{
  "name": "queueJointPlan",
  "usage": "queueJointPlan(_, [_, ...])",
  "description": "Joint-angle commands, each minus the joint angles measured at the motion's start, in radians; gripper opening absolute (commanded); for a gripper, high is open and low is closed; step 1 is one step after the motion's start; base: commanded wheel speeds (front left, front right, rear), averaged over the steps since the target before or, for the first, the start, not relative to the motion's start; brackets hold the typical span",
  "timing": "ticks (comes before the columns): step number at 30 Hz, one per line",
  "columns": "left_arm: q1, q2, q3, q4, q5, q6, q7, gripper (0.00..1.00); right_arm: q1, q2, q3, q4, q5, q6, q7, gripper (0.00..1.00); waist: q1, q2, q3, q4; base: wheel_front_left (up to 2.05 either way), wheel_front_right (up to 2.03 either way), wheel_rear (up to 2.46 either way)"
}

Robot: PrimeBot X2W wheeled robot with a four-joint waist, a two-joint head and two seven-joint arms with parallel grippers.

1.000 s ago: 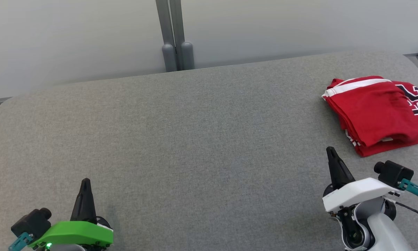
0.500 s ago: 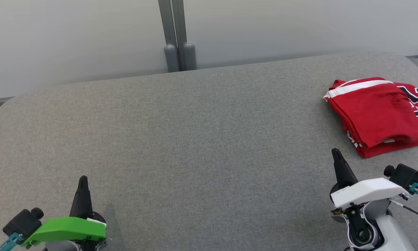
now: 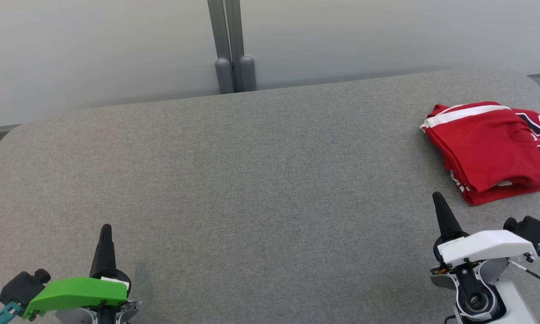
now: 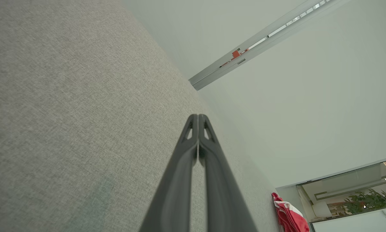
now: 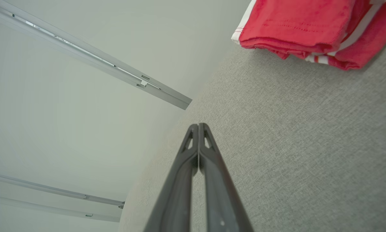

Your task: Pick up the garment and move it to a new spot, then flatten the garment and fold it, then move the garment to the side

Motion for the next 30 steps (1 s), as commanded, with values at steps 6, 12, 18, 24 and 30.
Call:
queueJointPlan(6, [-0.031, 0.008, 0.01, -0.014, -0.084, -0.007, 0.021, 0.0, 0.004, 0.002, -0.02, -0.021, 0.079, 0.0, 0.023, 0.0, 0.0, 0.0, -0.002, 0.003, 0.0, 0.0, 0.0])
queueJointPlan(12, [-0.034, 0.008, 0.013, -0.016, -0.143, -0.007, 0.037, 0.0, 0.009, 0.006, -0.033, -0.026, 0.135, 0.0, 0.039, 0.0, 0.0, 0.0, -0.003, 0.006, 0.0, 0.0, 0.0])
queueJointPlan(18, [-0.037, 0.009, 0.017, -0.018, -0.199, -0.008, 0.052, 0.0, 0.012, 0.01, -0.044, -0.031, 0.188, 0.0, 0.055, 0.0, 0.0, 0.0, -0.004, 0.009, 0.0, 0.0, 0.0])
queueJointPlan(24, [-0.041, 0.009, 0.02, -0.019, -0.252, -0.008, 0.066, 0.0, 0.017, 0.014, -0.055, -0.036, 0.238, 0.0, 0.069, 0.0, 0.0, 0.0, -0.006, 0.012, 0.0, 0.0, 0.0])
queueJointPlan(30, [-0.044, 0.009, 0.023, -0.021, -0.301, -0.009, 0.08, 0.0, 0.021, 0.018, -0.066, -0.041, 0.286, 0.0, 0.084, 0.0, 0.0, 0.0, -0.007, 0.015, 0.0, 0.0, 0.0])
